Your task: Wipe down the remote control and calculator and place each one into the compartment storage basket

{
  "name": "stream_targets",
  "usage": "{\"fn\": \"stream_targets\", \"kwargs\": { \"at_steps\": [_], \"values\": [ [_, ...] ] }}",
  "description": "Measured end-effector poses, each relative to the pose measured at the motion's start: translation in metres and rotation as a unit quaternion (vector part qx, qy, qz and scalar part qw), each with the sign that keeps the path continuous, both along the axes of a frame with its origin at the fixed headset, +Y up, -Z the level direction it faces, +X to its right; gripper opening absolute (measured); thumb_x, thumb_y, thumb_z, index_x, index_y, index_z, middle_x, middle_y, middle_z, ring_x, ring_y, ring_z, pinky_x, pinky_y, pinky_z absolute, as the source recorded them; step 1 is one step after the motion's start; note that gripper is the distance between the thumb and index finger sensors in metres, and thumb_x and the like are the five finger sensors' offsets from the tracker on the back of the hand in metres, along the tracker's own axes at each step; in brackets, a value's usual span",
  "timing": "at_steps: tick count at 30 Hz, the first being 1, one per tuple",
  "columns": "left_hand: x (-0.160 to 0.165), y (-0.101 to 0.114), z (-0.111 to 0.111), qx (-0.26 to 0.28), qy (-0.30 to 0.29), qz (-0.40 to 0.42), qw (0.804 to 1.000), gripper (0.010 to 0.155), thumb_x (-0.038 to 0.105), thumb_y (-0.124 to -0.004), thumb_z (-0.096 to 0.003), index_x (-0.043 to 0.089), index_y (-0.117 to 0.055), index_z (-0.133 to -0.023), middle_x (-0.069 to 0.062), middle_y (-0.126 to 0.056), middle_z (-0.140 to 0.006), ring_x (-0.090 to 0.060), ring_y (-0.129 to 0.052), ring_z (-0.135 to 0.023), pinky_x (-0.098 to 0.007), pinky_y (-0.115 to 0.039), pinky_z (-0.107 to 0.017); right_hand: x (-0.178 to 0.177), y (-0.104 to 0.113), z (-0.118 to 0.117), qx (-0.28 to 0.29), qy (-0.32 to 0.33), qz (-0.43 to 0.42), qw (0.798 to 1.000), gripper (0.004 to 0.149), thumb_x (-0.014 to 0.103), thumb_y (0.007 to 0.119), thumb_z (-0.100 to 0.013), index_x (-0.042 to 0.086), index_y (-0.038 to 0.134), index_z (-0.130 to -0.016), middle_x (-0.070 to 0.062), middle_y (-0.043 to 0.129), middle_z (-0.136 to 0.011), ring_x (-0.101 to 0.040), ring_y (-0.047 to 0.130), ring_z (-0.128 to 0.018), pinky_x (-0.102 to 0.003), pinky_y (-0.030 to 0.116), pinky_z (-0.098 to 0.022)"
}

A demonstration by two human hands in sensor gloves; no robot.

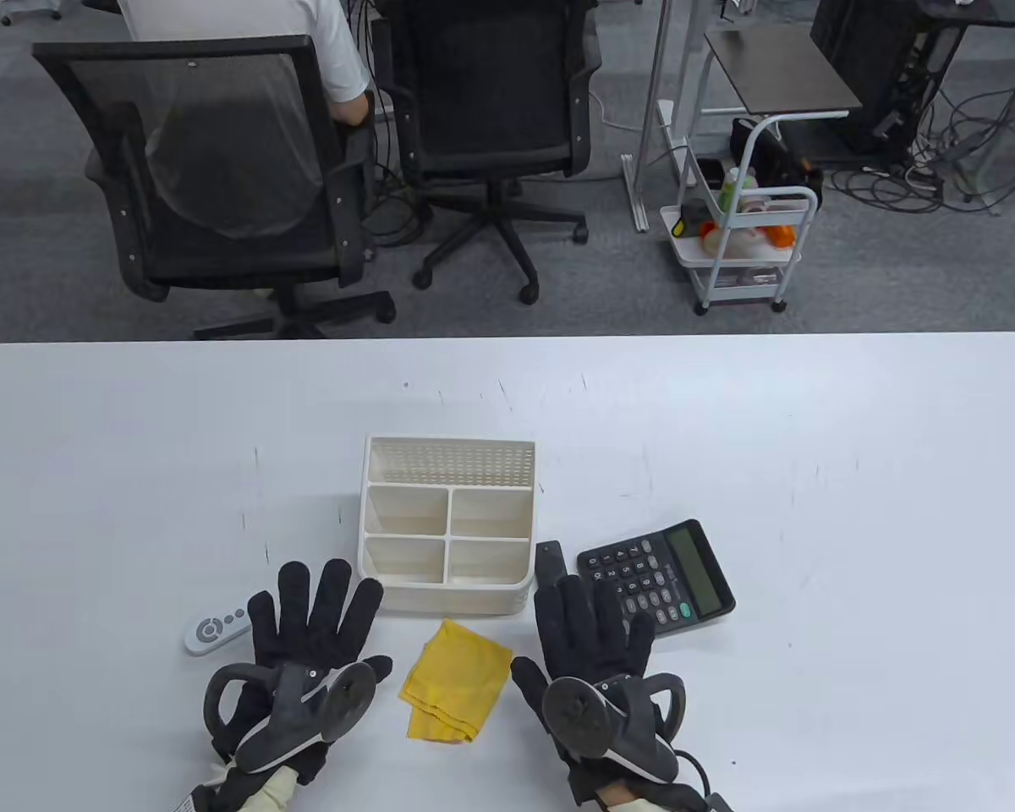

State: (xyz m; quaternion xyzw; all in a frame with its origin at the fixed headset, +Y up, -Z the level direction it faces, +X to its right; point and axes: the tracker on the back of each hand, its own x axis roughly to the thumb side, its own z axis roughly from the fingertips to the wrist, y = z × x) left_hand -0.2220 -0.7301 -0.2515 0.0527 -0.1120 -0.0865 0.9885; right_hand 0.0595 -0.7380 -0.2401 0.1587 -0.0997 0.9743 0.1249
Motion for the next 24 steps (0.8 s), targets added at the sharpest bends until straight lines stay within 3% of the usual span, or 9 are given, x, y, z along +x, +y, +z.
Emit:
{"fn": "stream_targets", "kwargs": {
  "at_steps": [24],
  "values": [
    [-0.0049, -0.0006, 0.0013, 0.009, 0.007, 0.008, 1.0, 0.077, 0.062, -0.06, -0.0502, 0.035, -0.024, -0.113, -0.007, -0.022, -0.123, -0.053, -0.02, -0.11, -0.075, -0.037, -0.073, -0.0005, 0.0018, 0.0028, 0.001, -0.002, -0.01, 1.0, 0.075, 0.05, 0.06, -0.06, 0.007, 0.034, -0.116, -0.025, 0.032, -0.121, -0.059, 0.025, -0.104, -0.082, 0.025, -0.059]
  ]
}}
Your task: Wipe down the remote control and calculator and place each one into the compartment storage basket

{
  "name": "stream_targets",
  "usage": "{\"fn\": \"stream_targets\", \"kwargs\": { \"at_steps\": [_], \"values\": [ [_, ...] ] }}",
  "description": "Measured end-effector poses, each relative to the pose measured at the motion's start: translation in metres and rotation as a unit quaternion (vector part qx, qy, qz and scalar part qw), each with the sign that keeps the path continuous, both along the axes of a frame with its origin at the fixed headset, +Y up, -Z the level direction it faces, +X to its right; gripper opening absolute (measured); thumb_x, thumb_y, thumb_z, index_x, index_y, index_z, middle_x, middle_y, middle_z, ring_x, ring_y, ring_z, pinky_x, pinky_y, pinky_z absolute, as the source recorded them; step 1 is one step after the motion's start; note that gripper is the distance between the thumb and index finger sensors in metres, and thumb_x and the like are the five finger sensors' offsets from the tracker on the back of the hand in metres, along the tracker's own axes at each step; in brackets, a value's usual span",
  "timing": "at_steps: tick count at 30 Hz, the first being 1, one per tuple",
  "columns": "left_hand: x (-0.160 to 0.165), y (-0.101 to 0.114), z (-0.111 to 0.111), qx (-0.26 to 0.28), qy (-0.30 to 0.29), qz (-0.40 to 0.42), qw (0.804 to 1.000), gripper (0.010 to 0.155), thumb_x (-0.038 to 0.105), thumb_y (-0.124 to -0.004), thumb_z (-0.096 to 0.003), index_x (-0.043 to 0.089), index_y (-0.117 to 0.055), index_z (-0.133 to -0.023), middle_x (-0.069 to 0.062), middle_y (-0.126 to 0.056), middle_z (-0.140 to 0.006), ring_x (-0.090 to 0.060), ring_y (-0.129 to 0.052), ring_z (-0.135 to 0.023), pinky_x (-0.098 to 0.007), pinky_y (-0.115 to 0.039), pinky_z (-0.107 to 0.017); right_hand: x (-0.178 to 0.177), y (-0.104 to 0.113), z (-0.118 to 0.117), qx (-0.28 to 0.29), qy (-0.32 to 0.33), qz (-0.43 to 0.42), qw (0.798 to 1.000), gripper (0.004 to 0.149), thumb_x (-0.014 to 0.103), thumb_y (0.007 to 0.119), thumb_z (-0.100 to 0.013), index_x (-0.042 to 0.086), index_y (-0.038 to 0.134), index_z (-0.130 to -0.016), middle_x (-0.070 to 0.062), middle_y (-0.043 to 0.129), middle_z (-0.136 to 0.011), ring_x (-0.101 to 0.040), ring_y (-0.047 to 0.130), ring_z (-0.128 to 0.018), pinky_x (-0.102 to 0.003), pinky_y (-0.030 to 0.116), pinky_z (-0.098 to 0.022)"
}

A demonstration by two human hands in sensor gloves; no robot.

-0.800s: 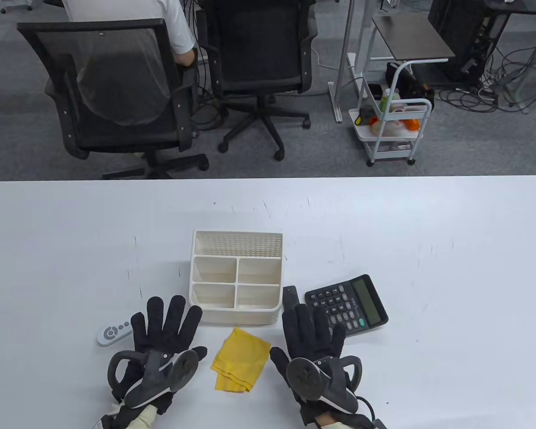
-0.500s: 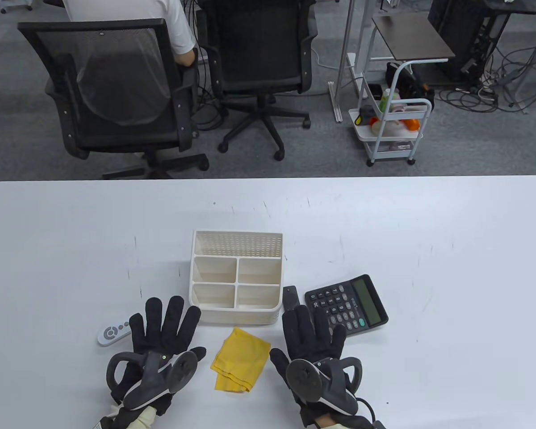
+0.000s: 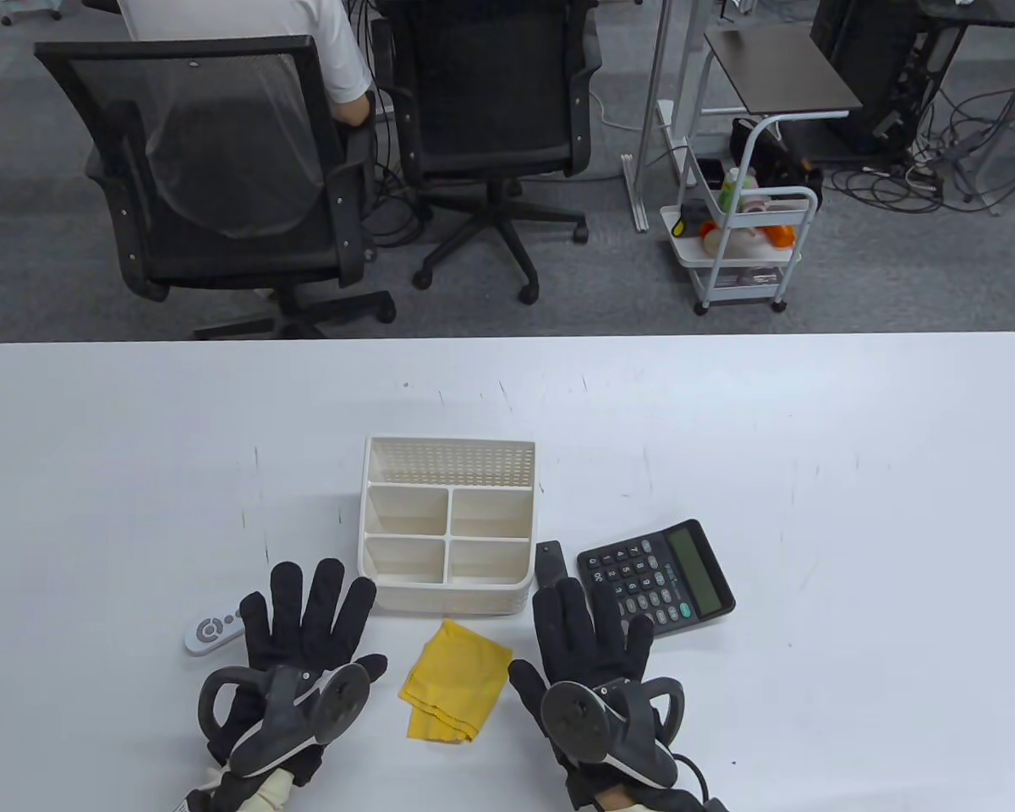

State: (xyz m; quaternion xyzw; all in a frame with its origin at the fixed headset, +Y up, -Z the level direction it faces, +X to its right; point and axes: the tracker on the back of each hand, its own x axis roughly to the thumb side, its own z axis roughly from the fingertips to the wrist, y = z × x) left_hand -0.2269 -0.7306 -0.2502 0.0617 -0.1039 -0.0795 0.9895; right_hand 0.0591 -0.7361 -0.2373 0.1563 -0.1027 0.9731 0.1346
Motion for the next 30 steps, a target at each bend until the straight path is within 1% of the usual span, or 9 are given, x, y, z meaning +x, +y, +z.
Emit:
{"fn": "stream_targets", "kwargs": {
  "at_steps": [3, 7, 11, 12, 17, 20, 24, 26, 30],
  "values": [
    [0.0, 0.0, 0.0, 0.001, 0.0, 0.001, 1.0, 0.077, 0.062, -0.06, -0.0502, 0.035, -0.024, -0.113, -0.007, -0.022, -0.123, -0.053, -0.02, -0.11, -0.075, -0.037, -0.073, -0.001, 0.0, 0.001, -0.001, 0.005, 0.002, 1.0, 0.076, 0.05, 0.061, -0.059, 0.007, 0.034, -0.116, -0.026, 0.032, -0.121, -0.059, 0.025, -0.104, -0.082, 0.026, -0.058],
    [0.0, 0.0, 0.0, 0.0, 0.001, 0.003, 1.0, 0.077, 0.062, -0.06, -0.0503, 0.035, -0.025, -0.113, -0.008, -0.022, -0.123, -0.053, -0.021, -0.11, -0.075, -0.038, -0.073, -0.005, -0.001, 0.002, -0.007, 0.032, -0.002, 0.999, 0.073, 0.044, 0.065, -0.059, 0.008, 0.034, -0.115, -0.024, 0.029, -0.121, -0.057, 0.024, -0.105, -0.082, 0.024, -0.058],
    [-0.001, 0.0, 0.0, -0.002, 0.001, 0.001, 1.0, 0.077, 0.062, -0.06, -0.0502, 0.035, -0.025, -0.113, -0.008, -0.023, -0.123, -0.053, -0.022, -0.11, -0.074, -0.038, -0.073, -0.011, 0.0, 0.003, -0.013, 0.059, -0.003, 0.998, 0.073, 0.042, 0.068, -0.059, 0.009, 0.035, -0.115, -0.023, 0.029, -0.121, -0.056, 0.024, -0.105, -0.082, 0.024, -0.059],
    [-0.001, 0.0, 0.0, -0.004, 0.001, 0.001, 1.0, 0.077, 0.062, -0.06, -0.0502, 0.035, -0.025, -0.113, -0.007, -0.023, -0.123, -0.053, -0.022, -0.11, -0.074, -0.039, -0.073, -0.015, -0.001, 0.003, -0.023, 0.085, -0.005, 0.996, 0.073, 0.041, 0.069, -0.058, 0.008, 0.036, -0.115, -0.023, 0.03, -0.121, -0.056, 0.023, -0.105, -0.081, 0.025, -0.06],
    [-0.004, 0.0, 0.0, -0.008, 0.006, 0.011, 1.0, 0.076, 0.062, -0.06, -0.0502, 0.035, -0.026, -0.113, -0.008, -0.025, -0.123, -0.053, -0.024, -0.11, -0.074, -0.04, -0.073, -0.033, -0.002, 0.004, -0.051, 0.133, 0.008, 0.99, 0.076, 0.044, 0.072, -0.057, 0.008, 0.038, -0.115, -0.024, 0.033, -0.121, -0.056, 0.026, -0.105, -0.08, 0.03, -0.061],
    [-0.006, -0.001, -0.001, -0.012, 0.007, 0.01, 1.0, 0.076, 0.062, -0.061, -0.0502, 0.035, -0.027, -0.113, -0.008, -0.025, -0.123, -0.053, -0.025, -0.11, -0.074, -0.04, -0.073, -0.044, -0.002, 0.003, -0.059, 0.154, 0.014, 0.986, 0.078, 0.046, 0.073, -0.056, 0.007, 0.04, -0.115, -0.024, 0.036, -0.12, -0.056, 0.03, -0.105, -0.08, 0.033, -0.061],
    [-0.007, -0.001, -0.002, -0.014, 0.01, 0.015, 1.0, 0.076, 0.062, -0.061, -0.0502, 0.035, -0.027, -0.113, -0.008, -0.025, -0.123, -0.053, -0.025, -0.11, -0.074, -0.04, -0.073, -0.061, -0.003, 0.0, -0.094, 0.179, 0.026, 0.979, 0.077, 0.047, 0.074, -0.055, 0.007, 0.044, -0.114, -0.025, 0.042, -0.12, -0.055, 0.037, -0.105, -0.078, 0.037, -0.062],
    [-0.006, -0.001, -0.002, -0.014, 0.009, 0.013, 1.0, 0.076, 0.062, -0.061, -0.0502, 0.035, -0.027, -0.113, -0.008, -0.025, -0.123, -0.053, -0.025, -0.11, -0.074, -0.04, -0.073, -0.069, -0.006, -0.003, -0.119, 0.191, 0.043, 0.973, 0.076, 0.046, 0.074, -0.056, 0.007, 0.046, -0.114, -0.025, 0.045, -0.119, -0.055, 0.04, -0.104, -0.078, 0.038, -0.062],
    [-0.006, 0.0, -0.002, -0.011, 0.008, 0.013, 1.0, 0.076, 0.062, -0.061, -0.0503, 0.035, -0.027, -0.113, -0.008, -0.025, -0.123, -0.053, -0.024, -0.11, -0.074, -0.039, -0.073, -0.082, -0.013, -0.011, -0.147, 0.202, 0.087, 0.964, 0.076, 0.045, 0.075, -0.055, 0.006, 0.046, -0.114, -0.025, 0.045, -0.119, -0.055, 0.042, -0.104, -0.077, 0.04, -0.063]
  ]
}}
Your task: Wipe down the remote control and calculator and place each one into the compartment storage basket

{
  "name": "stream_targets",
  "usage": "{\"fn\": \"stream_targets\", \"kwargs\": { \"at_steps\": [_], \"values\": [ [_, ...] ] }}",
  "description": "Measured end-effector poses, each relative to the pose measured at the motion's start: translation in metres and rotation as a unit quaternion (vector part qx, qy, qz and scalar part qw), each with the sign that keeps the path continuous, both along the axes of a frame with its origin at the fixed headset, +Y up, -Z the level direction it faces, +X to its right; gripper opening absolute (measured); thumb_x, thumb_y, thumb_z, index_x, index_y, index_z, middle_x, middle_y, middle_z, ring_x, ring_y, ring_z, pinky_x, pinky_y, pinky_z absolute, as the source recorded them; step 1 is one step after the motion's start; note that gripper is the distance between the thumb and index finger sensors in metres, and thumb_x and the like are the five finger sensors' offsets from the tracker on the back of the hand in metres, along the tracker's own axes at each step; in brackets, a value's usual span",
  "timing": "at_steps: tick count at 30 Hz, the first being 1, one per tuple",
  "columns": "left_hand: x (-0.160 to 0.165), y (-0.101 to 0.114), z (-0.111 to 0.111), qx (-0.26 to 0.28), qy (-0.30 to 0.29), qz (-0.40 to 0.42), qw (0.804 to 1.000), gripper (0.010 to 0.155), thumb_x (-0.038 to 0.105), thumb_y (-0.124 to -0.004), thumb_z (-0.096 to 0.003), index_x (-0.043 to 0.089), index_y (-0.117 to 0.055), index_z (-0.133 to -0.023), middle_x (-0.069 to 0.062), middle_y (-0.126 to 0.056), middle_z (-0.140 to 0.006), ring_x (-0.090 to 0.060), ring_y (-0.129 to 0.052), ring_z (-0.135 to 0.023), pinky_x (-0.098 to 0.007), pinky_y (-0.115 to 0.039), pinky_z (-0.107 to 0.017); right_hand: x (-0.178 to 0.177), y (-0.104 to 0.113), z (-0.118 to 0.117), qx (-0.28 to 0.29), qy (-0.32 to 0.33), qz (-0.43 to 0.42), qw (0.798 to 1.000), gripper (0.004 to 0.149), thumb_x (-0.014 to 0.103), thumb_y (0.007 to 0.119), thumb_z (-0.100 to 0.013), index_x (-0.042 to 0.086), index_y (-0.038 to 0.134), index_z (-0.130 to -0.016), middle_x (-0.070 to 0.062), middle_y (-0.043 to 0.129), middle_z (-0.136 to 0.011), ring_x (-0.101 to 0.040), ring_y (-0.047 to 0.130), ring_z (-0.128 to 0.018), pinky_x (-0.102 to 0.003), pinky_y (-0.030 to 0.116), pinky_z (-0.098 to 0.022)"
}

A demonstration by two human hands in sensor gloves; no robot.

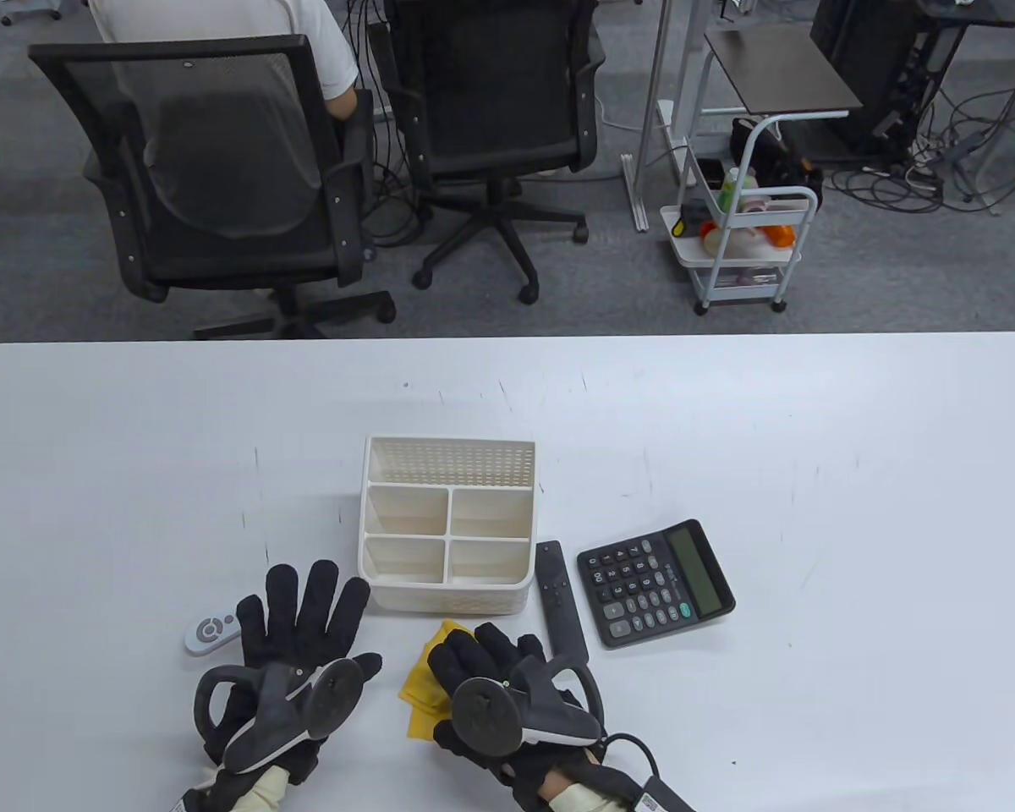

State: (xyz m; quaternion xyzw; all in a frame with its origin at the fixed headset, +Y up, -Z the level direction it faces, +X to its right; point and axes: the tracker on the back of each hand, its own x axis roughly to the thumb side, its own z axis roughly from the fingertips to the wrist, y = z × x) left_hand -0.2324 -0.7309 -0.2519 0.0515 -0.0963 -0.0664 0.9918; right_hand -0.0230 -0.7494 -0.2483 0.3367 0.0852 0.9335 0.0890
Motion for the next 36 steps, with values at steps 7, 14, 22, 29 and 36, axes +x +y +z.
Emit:
{"fn": "stream_targets", "kwargs": {
  "at_steps": [7, 14, 22, 29, 36],
  "values": [
    [0.0, 0.0, 0.0, 0.003, 0.0, 0.001, 1.0, 0.076, 0.062, -0.061, -0.0503, 0.035, -0.028, -0.113, -0.008, -0.026, -0.123, -0.053, -0.023, -0.11, -0.074, -0.039, -0.073, -0.011, -0.016, -0.014, -0.046, -0.016, 0.075, 0.996, 0.082, 0.046, 0.075, -0.055, 0.006, 0.037, -0.115, -0.026, 0.035, -0.12, -0.056, 0.039, -0.103, -0.074, 0.042, -0.064],
    [0.001, 0.001, 0.001, 0.008, -0.006, 0.004, 1.0, 0.075, 0.062, -0.061, -0.0502, 0.035, -0.028, -0.113, -0.008, -0.026, -0.123, -0.053, -0.024, -0.11, -0.074, -0.039, -0.073, -0.013, -0.024, -0.016, -0.057, -0.025, 0.123, 0.99, 0.085, 0.049, 0.075, -0.054, 0.006, 0.034, -0.116, -0.026, 0.033, -0.12, -0.053, 0.038, -0.102, -0.071, 0.042, -0.065],
    [0.002, -0.001, 0.001, -0.002, -0.012, 0.023, 1.0, 0.075, 0.061, -0.061, -0.0502, 0.035, -0.029, -0.113, -0.008, -0.027, -0.123, -0.054, -0.025, -0.11, -0.074, -0.04, -0.073, -0.009, -0.022, -0.014, -0.036, -0.028, 0.11, 0.993, 0.065, 0.034, 0.075, -0.056, 0.013, 0.049, -0.112, -0.021, 0.043, -0.117, -0.048, 0.047, -0.099, -0.064, 0.052, -0.064],
    [0.003, -0.001, 0.002, -0.009, -0.01, 0.019, 1.0, 0.075, 0.062, -0.061, -0.0502, 0.035, -0.029, -0.113, -0.008, -0.027, -0.123, -0.054, -0.025, -0.11, -0.074, -0.04, -0.073, -0.006, -0.016, -0.014, 0.044, -0.037, 0.101, 0.993, 0.053, 0.025, 0.082, -0.051, 0.013, 0.07, -0.102, -0.018, 0.07, -0.101, -0.039, 0.076, -0.08, -0.055, 0.069, -0.055],
    [0.003, -0.001, 0.001, -0.016, -0.009, 0.015, 1.0, 0.075, 0.062, -0.061, -0.0502, 0.035, -0.029, -0.113, -0.008, -0.027, -0.123, -0.053, -0.026, -0.11, -0.074, -0.04, -0.073, 0.009, -0.01, -0.018, 0.036, -0.065, 0.054, 0.996, 0.043, 0.02, 0.081, -0.051, 0.013, 0.082, -0.093, -0.017, 0.085, -0.091, -0.034, 0.088, -0.068, -0.052, 0.076, -0.05]
  ]
}}
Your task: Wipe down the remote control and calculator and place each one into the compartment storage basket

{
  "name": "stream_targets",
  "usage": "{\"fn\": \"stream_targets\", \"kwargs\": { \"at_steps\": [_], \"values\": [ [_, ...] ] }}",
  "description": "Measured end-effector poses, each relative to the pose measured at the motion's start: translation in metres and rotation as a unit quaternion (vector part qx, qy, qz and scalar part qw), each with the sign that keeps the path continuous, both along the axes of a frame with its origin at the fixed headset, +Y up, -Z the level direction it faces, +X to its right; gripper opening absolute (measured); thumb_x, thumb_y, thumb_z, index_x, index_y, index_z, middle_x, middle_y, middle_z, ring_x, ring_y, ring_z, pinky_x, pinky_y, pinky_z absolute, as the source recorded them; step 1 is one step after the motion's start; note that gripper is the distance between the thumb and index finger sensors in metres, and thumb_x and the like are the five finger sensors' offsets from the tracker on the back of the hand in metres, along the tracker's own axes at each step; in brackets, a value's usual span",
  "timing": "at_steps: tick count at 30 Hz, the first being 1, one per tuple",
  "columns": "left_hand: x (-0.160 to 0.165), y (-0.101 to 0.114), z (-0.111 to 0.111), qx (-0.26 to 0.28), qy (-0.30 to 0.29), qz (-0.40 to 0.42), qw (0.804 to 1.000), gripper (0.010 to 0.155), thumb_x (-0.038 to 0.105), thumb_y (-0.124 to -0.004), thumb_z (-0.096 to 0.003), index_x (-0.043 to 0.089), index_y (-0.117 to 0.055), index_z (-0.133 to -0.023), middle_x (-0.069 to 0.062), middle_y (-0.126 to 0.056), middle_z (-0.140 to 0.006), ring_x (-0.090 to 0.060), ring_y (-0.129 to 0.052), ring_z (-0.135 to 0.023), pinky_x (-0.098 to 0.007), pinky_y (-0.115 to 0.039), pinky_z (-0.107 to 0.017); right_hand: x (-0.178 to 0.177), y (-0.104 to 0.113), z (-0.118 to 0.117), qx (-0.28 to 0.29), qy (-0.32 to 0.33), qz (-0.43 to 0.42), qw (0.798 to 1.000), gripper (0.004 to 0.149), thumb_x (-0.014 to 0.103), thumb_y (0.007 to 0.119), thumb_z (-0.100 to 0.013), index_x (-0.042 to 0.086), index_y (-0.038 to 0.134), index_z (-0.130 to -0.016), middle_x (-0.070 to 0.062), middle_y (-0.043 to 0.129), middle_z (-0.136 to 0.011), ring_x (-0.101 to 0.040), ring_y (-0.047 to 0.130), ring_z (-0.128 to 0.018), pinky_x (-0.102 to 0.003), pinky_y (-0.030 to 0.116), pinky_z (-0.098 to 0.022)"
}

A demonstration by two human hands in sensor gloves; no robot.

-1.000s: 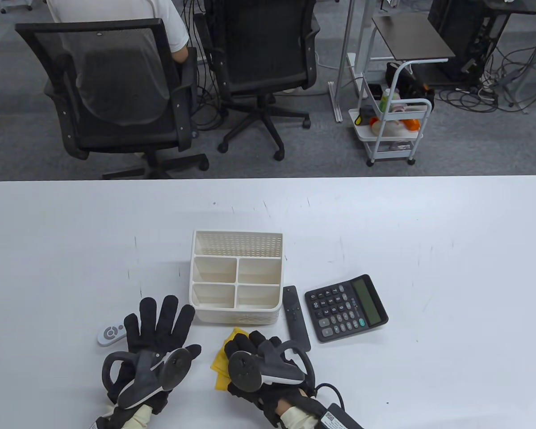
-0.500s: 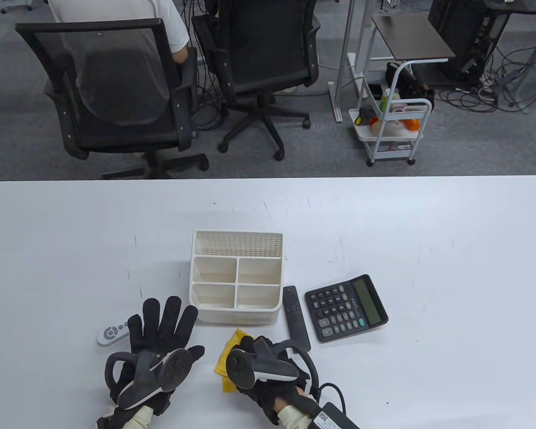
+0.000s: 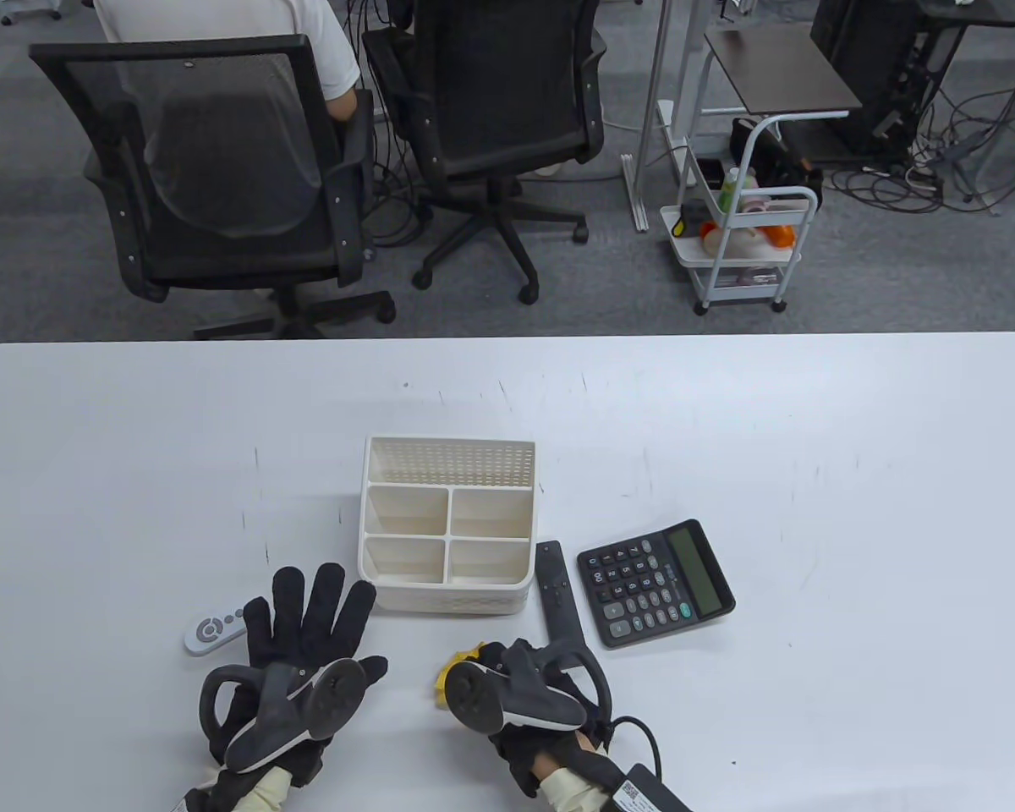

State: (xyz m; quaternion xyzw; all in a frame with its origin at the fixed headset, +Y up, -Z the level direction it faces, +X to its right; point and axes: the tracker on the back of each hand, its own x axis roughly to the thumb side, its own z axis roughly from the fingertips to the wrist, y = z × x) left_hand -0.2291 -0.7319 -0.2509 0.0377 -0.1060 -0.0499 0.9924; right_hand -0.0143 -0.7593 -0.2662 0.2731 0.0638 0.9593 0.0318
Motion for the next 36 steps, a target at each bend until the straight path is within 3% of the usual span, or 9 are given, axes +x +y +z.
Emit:
{"fn": "stream_targets", "kwargs": {
  "at_steps": [7, 12, 18, 30, 33, 36],
  "values": [
    [0.001, 0.0, -0.001, -0.005, -0.002, -0.003, 1.0, 0.075, 0.061, -0.061, -0.0502, 0.035, -0.03, -0.113, -0.008, -0.028, -0.123, -0.053, -0.026, -0.11, -0.074, -0.04, -0.073, 0.024, 0.021, -0.002, -0.018, -0.049, -0.105, 0.993, 0.042, 0.019, 0.08, -0.051, 0.011, 0.082, -0.093, -0.018, 0.086, -0.09, -0.035, 0.089, -0.068, -0.052, 0.076, -0.049],
    [0.001, 0.0, -0.002, -0.008, 0.0, -0.003, 1.0, 0.075, 0.061, -0.061, -0.0502, 0.035, -0.03, -0.113, -0.008, -0.028, -0.123, -0.053, -0.026, -0.11, -0.074, -0.04, -0.073, 0.038, 0.046, 0.0, -0.023, -0.062, -0.214, 0.975, 0.043, 0.019, 0.08, -0.052, 0.011, 0.082, -0.094, -0.018, 0.085, -0.09, -0.035, 0.088, -0.068, -0.052, 0.075, -0.05],
    [0.001, -0.001, -0.003, -0.017, 0.0, -0.004, 1.0, 0.075, 0.061, -0.061, -0.0503, 0.035, -0.03, -0.113, -0.008, -0.028, -0.123, -0.053, -0.027, -0.11, -0.074, -0.04, -0.073, 0.063, 0.066, 0.006, 0.021, -0.084, -0.309, 0.947, 0.043, 0.02, 0.08, -0.052, 0.011, 0.082, -0.094, -0.018, 0.085, -0.09, -0.035, 0.089, -0.068, -0.052, 0.076, -0.049],
    [-0.002, -0.001, -0.006, -0.03, 0.004, 0.002, 1.0, 0.075, 0.061, -0.061, -0.0502, 0.035, -0.03, -0.113, -0.008, -0.03, -0.122, -0.052, -0.031, -0.111, -0.073, -0.043, -0.073, 0.1, 0.047, 0.005, 0.023, -0.135, -0.451, 0.882, 0.043, 0.021, 0.079, -0.052, 0.011, 0.081, -0.094, -0.018, 0.086, -0.09, -0.034, 0.089, -0.068, -0.051, 0.076, -0.049],
    [-0.01, 0.003, -0.009, -0.029, 0.019, 0.015, 0.999, 0.075, 0.061, -0.062, -0.0499, 0.034, -0.031, -0.112, -0.008, -0.033, -0.122, -0.051, -0.037, -0.111, -0.071, -0.047, -0.073, 0.104, 0.043, 0.005, 0.019, -0.136, -0.487, 0.863, 0.043, 0.021, 0.079, -0.052, 0.011, 0.08, -0.094, -0.018, 0.085, -0.09, -0.034, 0.089, -0.068, -0.052, 0.076, -0.049],
    [-0.023, 0.007, -0.012, -0.025, 0.044, 0.023, 0.998, 0.075, 0.058, -0.065, -0.0498, 0.033, -0.034, -0.112, -0.008, -0.04, -0.121, -0.049, -0.046, -0.11, -0.068, -0.052, -0.073, 0.105, 0.043, 0.006, 0.016, -0.134, -0.497, 0.857, 0.043, 0.021, 0.079, -0.052, 0.011, 0.08, -0.094, -0.018, 0.085, -0.09, -0.034, 0.088, -0.068, -0.052, 0.076, -0.049]
  ]
}}
